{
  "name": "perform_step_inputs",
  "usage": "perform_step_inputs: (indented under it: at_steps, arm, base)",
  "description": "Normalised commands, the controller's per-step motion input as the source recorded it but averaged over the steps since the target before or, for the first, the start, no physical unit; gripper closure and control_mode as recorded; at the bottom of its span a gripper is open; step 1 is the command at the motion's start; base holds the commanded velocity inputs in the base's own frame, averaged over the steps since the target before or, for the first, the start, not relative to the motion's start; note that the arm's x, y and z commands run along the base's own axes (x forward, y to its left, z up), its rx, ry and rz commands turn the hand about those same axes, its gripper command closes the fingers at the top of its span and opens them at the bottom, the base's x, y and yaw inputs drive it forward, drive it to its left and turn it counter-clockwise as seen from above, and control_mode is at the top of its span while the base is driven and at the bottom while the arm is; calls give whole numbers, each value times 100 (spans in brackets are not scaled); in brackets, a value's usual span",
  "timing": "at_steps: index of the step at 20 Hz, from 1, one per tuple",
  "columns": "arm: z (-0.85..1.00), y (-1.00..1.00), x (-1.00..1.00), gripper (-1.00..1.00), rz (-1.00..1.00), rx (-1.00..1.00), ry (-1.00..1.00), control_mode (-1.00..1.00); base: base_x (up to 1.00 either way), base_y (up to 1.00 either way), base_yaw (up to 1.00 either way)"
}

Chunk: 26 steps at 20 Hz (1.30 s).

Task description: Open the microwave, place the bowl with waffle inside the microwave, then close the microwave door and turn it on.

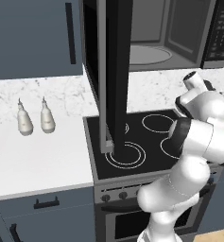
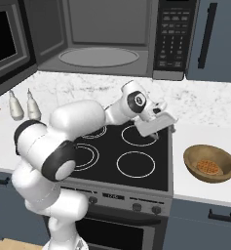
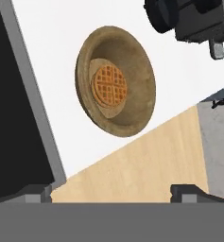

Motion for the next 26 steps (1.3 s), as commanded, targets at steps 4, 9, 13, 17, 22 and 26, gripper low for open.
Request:
perform_step_inputs:
  at_steps: [4,9,13,17,22,26]
  arm:
    - [-36,-34,15,-100,0,15,9,-100]
    - [-44,-45,13,-100,1,12,5,-100]
    - [-50,-22,32,-100,0,1,4,-100]
    - [-61,-16,42,-100,5,0,6,-100]
    - [-50,-48,29,-100,7,1,1,-100]
    - [-46,-45,23,-100,9,0,2,-100]
  base:
    - [0,0,0]
    - [0,0,0]
    - [0,0,0]
    - [0,0,0]
    - [0,0,0]
    - [0,0,0]
